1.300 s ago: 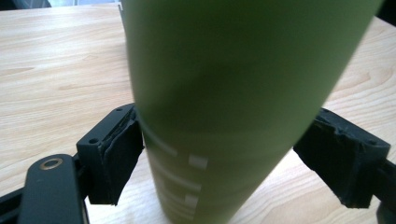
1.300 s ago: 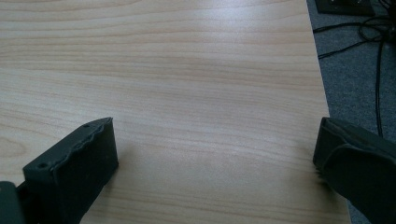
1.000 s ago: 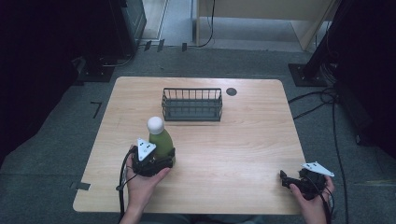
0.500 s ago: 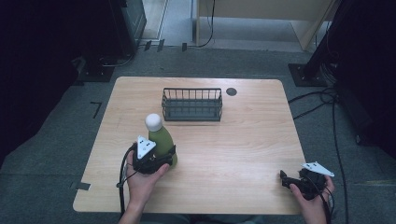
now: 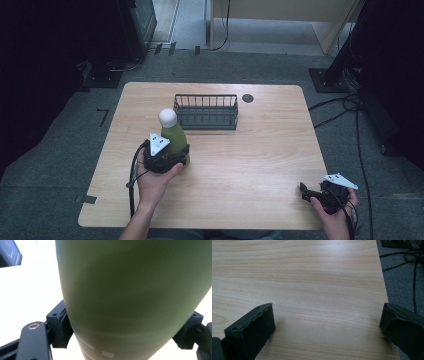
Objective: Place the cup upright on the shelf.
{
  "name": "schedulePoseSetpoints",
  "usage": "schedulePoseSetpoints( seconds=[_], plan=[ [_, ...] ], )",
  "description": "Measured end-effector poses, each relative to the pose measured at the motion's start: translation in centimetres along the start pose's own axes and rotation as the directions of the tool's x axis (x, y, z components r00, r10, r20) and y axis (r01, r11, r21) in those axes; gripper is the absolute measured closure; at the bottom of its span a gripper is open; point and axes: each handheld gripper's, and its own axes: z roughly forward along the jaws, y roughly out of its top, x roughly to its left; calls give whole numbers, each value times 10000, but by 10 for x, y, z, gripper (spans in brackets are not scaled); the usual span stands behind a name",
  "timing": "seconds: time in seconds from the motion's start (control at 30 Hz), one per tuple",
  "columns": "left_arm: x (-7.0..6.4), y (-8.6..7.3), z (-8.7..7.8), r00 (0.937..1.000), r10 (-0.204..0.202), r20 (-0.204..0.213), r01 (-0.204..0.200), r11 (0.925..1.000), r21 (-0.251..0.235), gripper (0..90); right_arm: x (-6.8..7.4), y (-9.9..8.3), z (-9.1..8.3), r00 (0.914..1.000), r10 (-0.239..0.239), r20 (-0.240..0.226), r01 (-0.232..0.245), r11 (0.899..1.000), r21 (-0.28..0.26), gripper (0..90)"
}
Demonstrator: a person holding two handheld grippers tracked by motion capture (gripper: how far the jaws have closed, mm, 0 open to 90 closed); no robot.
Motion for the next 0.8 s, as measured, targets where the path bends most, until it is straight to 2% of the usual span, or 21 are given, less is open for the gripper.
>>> schedulePoseSetpoints(
  seconds=[0.37, 0.47, 0.53, 0.8],
  plan=[
    [8, 28, 10, 10000, -52, -72, 50, 9998, -212, 209, 0, 0, 0, 10000, 9, 10, -9, 10000, 8, 0],
    [8, 38, 13, 9997, 140, -188, -146, 9995, -288, 209, 0, 0, 0, 10000, -6, 17, 6, 10000, -1, 0],
    [8, 40, 14, 9997, 151, -207, -157, 9994, -293, 209, 0, 0, 0, 10000, -15, 13, 15, 10000, 0, 0],
    [10, 66, 23, 9995, 217, -238, -227, 9989, -414, 209, 0, 0, 0, 10000, 8, 12, -8, 10000, 9, 0]
  ],
)
